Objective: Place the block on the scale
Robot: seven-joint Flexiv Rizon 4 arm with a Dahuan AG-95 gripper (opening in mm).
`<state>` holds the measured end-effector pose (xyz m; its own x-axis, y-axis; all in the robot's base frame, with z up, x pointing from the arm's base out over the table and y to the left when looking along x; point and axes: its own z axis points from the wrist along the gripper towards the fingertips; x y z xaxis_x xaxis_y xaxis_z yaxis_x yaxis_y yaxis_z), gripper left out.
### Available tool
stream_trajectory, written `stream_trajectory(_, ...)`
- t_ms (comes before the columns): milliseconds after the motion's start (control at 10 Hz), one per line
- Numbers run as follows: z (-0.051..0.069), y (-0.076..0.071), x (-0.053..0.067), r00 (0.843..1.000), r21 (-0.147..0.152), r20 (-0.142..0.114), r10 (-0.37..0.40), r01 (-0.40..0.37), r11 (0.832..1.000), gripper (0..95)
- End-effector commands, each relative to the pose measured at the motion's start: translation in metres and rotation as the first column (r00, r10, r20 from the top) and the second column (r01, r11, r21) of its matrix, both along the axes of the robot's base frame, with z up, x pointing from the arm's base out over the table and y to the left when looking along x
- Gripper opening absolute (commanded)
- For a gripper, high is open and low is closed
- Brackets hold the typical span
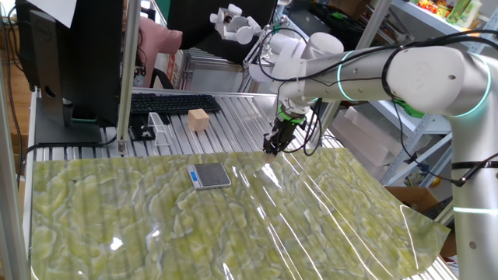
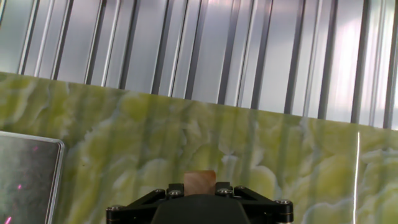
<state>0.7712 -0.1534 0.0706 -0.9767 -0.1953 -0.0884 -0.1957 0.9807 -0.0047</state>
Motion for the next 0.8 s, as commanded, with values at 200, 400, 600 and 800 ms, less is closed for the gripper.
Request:
stream_trajectory(200, 0.007, 0.010, 0.003, 1.000, -0.002, -0.005, -0.002, 0.002, 1.000, 0.0)
stream_trajectory(400, 0.009, 0.019, 0.001, 1.000, -0.002, -0.005, -0.009, 0.009, 1.000, 0.0)
stream_trajectory(600, 0.008, 0.027, -0.005, 1.000, -0.001, -0.003, -0.019, 0.019, 1.000, 0.0)
stream_trajectory(800, 0.006, 0.035, -0.011, 1.000, -0.001, -0.002, -0.027, 0.027, 1.000, 0.0)
